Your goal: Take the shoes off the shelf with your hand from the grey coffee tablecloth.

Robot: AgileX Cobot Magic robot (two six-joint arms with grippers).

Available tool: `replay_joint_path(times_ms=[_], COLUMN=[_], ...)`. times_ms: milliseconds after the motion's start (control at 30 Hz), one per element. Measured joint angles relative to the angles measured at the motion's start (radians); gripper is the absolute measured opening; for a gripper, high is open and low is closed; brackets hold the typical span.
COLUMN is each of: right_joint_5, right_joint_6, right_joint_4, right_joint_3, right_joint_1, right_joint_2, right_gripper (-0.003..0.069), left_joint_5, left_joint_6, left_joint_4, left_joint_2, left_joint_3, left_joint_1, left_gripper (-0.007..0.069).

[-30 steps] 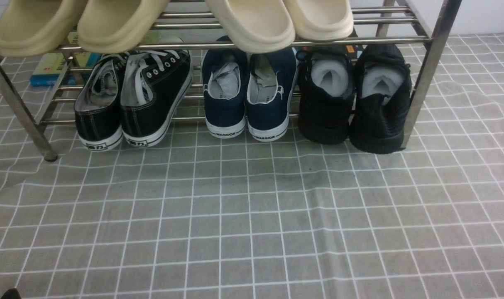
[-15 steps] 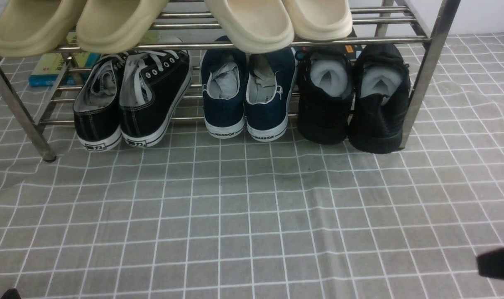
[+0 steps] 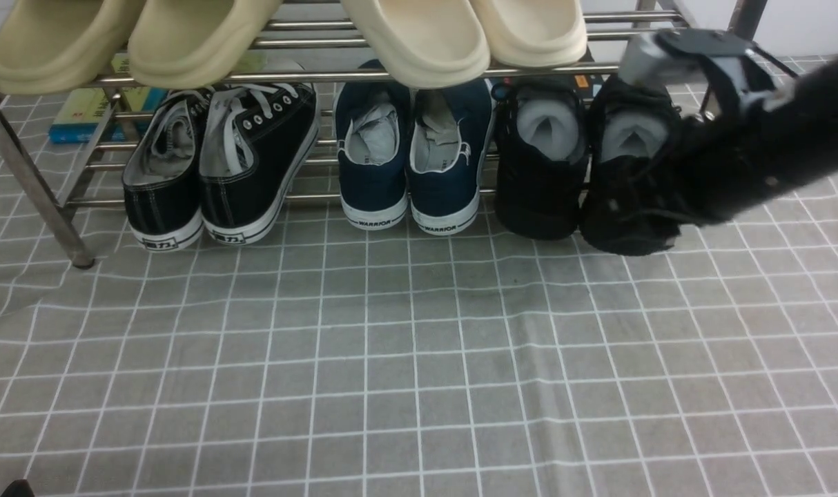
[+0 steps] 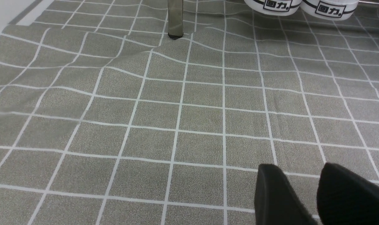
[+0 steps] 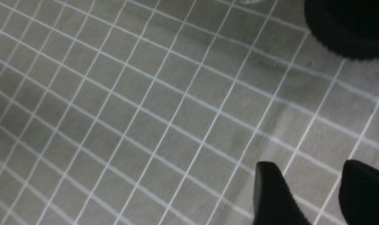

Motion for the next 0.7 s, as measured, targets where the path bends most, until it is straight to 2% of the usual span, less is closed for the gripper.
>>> replay_joint_path(times_ms=[167,433,600,700], right_joint_5=[-0.011,-0.086,-0.125,-0.128], right_joint_6=[0.100,0.109,0.109,0.109], right_joint_4=[-0.252,-0.427,-0.490,-0.527], right_joint_3=[-0.204,-0.345,-0.350,-0.350], right_joint_1=[0.074,0.142,0.142,0.142], right_joint_2=[0.158,0.302,0.373,0.416], right_gripper=[0.0427,0.0542,0.0545,0.0491], left_joint_5=[0.000,0.000,0.000,0.000], left_joint_6=[0.000,0.000,0.000,0.000], left_joint_4=[0.000,0.000,0.000,0.000], left_joint_2=[0.000,0.000,0.000,0.000], left_joint_3=[0.000,0.000,0.000,0.000], left_joint_1=[0.000,0.000,0.000,0.000], left_gripper=[0.0240,0.0240,0.0240,0.0240])
